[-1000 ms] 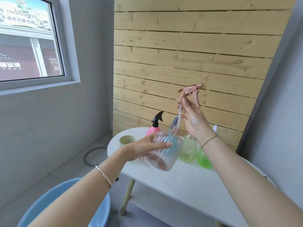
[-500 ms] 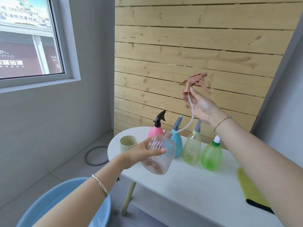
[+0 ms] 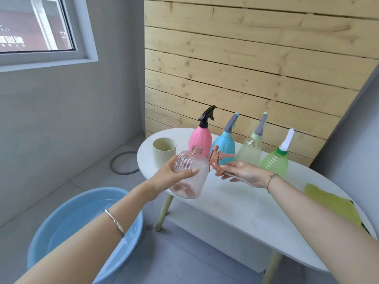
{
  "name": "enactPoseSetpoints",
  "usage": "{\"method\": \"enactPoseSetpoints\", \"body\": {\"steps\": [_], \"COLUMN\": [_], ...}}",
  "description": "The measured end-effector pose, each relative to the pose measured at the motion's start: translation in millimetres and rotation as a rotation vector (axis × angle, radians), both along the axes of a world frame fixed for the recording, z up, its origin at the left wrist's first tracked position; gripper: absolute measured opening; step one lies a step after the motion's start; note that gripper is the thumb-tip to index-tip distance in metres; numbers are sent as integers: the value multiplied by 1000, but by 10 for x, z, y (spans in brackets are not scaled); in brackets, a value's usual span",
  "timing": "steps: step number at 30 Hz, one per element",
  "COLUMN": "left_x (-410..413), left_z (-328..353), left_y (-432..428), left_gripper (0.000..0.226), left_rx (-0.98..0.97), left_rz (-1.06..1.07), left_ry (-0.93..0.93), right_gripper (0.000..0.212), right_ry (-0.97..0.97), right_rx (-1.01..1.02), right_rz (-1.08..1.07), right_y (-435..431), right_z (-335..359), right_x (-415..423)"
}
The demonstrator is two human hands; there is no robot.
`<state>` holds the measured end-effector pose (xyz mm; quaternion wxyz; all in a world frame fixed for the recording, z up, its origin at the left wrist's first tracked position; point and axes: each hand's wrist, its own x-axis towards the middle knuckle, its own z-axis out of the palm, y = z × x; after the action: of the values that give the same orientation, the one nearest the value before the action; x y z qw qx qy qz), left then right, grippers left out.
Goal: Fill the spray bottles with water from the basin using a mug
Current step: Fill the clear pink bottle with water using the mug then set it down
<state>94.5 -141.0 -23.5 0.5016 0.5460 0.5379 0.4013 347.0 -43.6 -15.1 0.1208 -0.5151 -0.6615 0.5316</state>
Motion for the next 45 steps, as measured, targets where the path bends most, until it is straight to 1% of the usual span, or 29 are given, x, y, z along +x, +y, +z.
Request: {"method": "enactPoseSetpoints", "body": {"steps": [2,5,7,9,11,12,14,16,18,20,22,23,24,27,28,30,31,32,33,35,37,40,45], "left_x": [-30,-71,-89,-103,-121,-133,-162,-193,-231,-275,-322,-354,-384,-484,-543,-633,-716,-760,-806,-953,-1090,-1239,-1541], "left_z": [-59,-125,-157,-192,-221,-232,-249,-262,-267,-272,-267,-262,-258,-239,-239,-241,-250,-255,-268,-300,-330,-338,-308], "left_y": [3,18,20,24,26,27,17,-6,-40,-85,-126,-159,-186,-311,-369,-444,-492,-518,-543,-623,-704,-846,-1124], "left_gripper": [94,100,105,101,95,94,101,102,95,90,89,90,90,87,81,62,54,51,52,63,72,74,83], "left_rx": [1,-9,-18,-18,-19,-18,-21,-18,-17,-18,-27,-30,-32,-27,-27,-28,-23,-22,-21,-25,-35,-38,-29], "left_rz": [6,6,12,14,14,15,27,42,57,72,91,109,125,160,177,212,235,250,267,301,329,364,445], "left_ry": [15,21,36,37,37,38,40,38,36,28,21,17,13,-7,-23,-50,-55,-58,-61,-70,-89,-133,-110], "right_gripper": [30,36,33,22,15,13,11,13,18,25,25,24,24,32,37,47,50,50,49,43,32,28,27], "right_ry": [-44,-120,-142,-127,-112,-114,-115,-111,-124,-147,-150,-122,-88,-15,-16,15,48,77,106,163,223,274,311], "right_rx": [-13,-2,22,51,83,91,96,122,197,337,490,526,522,414,398,343,297,265,242,212,211,262,401], "right_rz": [6,-19,-35,-52,-79,-90,-105,-115,-142,-222,-296,-303,-296,-266,-254,-261,-282,-317,-358,-425,-463,-485,-489], "right_y": [7,24,28,32,48,50,53,42,30,9,-27,-59,-96,-193,-215,-235,-258,-265,-264,-283,-295,-294,-358], "right_z": [-92,-194,-260,-313,-347,-349,-365,-367,-361,-324,-259,-238,-217,-252,-281,-338,-347,-358,-377,-414,-474,-527,-425], "right_x": [11,4,-3,-10,-23,-31,-43,-44,-54,-103,-213,-311,-431,-862,-1018,-1257,-1395,-1470,-1519,-1636,-1724,-1814,-1938]}}
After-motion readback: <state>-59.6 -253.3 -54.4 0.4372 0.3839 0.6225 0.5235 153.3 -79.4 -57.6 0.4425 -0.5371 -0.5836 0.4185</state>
